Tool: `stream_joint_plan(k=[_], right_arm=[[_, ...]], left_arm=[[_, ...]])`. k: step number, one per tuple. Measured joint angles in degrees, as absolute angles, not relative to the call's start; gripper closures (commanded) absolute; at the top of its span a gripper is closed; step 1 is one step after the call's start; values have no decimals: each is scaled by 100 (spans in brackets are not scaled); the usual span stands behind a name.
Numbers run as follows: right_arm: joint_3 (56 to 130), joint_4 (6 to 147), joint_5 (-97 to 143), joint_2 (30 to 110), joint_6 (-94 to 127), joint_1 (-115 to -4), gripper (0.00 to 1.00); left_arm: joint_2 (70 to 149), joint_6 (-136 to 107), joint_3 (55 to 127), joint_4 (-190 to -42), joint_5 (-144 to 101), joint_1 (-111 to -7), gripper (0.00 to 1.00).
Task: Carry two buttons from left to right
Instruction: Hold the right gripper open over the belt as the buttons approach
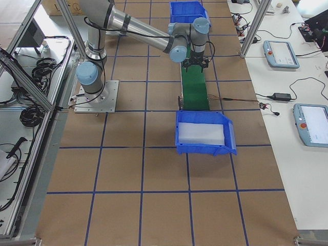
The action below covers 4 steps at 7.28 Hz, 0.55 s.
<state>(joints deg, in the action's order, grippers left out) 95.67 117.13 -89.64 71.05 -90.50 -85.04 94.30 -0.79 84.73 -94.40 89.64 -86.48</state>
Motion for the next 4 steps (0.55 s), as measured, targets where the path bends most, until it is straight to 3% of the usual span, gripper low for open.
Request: stream_joint_plan(k=[4], right_arm=[[9542, 11703, -8955, 7122, -9081, -8500, 1]], left_arm=[[9425, -79, 8473, -9419, 8965, -8648, 0]])
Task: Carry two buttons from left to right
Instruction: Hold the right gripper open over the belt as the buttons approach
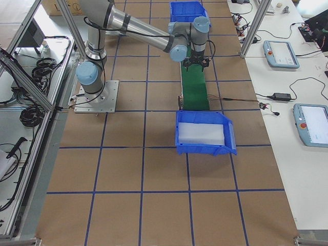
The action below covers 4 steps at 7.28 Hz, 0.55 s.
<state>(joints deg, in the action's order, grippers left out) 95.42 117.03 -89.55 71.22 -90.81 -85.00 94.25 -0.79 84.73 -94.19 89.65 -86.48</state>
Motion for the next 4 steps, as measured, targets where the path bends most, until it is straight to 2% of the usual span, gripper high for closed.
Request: stream_joint_plan(k=[4], right_arm=[[9534, 11716, -8979, 7092, -9378, -8381, 0]], left_arm=[[9412, -79, 8472, -9413, 8954, -8649, 0]])
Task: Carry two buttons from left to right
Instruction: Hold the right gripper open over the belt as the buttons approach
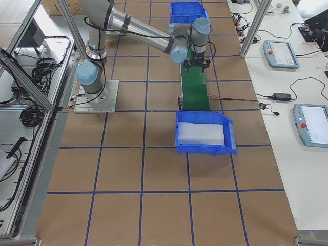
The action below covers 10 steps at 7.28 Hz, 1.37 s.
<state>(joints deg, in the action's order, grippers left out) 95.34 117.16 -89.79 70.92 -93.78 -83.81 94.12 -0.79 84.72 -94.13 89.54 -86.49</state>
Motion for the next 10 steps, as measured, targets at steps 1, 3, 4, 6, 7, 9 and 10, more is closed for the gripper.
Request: stream_joint_plan(k=[1, 3, 4, 6, 7, 9, 10], right_arm=[[9537, 11715, -8941, 7085, -9425, -8268, 0], [9579, 11692, -8815, 7074, -9506, -8023, 0], [9609, 11703, -8807, 7063, -9637, -7983, 0], [9634, 11749, -8796, 7049, -9791, -7973, 0], [9634, 11756, -8775, 7046, -9793, -7979, 0], [9633, 11763, -8757, 7028, -9797, -7993, 0], [9622, 11762, -8770, 7031, -9816, -7996, 0]], left_arm=[[9413, -79, 8472, -9413, 8955, -8648, 0], [9413, -79, 8473, -9413, 8956, -8648, 0], [9413, -79, 8473, -9413, 8956, -8648, 0], [9413, -79, 8473, -9411, 8956, -8648, 0], [9413, -79, 8473, -9407, 8956, -8649, 0], [9419, -79, 8476, -9405, 8954, -8649, 0], [9425, -79, 8475, -9404, 8952, -8648, 0]])
